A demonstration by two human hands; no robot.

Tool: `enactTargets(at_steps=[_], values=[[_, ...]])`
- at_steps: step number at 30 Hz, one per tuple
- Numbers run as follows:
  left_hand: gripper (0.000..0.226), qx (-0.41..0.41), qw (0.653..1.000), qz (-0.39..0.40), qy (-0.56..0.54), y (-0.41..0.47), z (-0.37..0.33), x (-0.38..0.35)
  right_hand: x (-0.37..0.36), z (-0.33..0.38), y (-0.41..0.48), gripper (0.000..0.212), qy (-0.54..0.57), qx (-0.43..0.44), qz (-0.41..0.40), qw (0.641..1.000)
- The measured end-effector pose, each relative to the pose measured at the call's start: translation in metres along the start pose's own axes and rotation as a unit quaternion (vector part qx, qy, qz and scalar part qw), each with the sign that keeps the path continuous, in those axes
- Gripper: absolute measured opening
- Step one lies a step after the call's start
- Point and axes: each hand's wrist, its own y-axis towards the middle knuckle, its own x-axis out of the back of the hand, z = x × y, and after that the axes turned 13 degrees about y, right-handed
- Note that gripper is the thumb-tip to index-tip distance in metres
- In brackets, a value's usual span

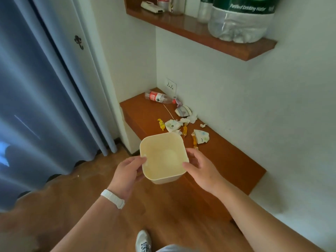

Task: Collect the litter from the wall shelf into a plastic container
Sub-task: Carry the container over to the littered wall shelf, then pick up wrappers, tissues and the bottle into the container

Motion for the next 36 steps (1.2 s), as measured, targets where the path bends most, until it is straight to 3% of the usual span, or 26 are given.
enactTargets(at_steps=[15, 32, 36], values=[[0.012, 0.003, 0.996, 0.072, 0.052, 0.141, -0.078, 0.030, -0.021, 0.040, 0.111, 0.042, 0.010, -0.015, -0.069, 0.997], [0.021, 0.029, 0.994, 0.044, 0.098, 0.266, -0.126, -0.010, 0.008, 0.000, 0.240, 0.041, 0.091, -0.059, -0.056, 0.993], [0.013, 0.038, 0.993, 0.049, 0.104, 0.282, -0.133, -0.023, 0.018, -0.011, 0.250, 0.031, 0.117, -0.071, -0.073, 0.988]])
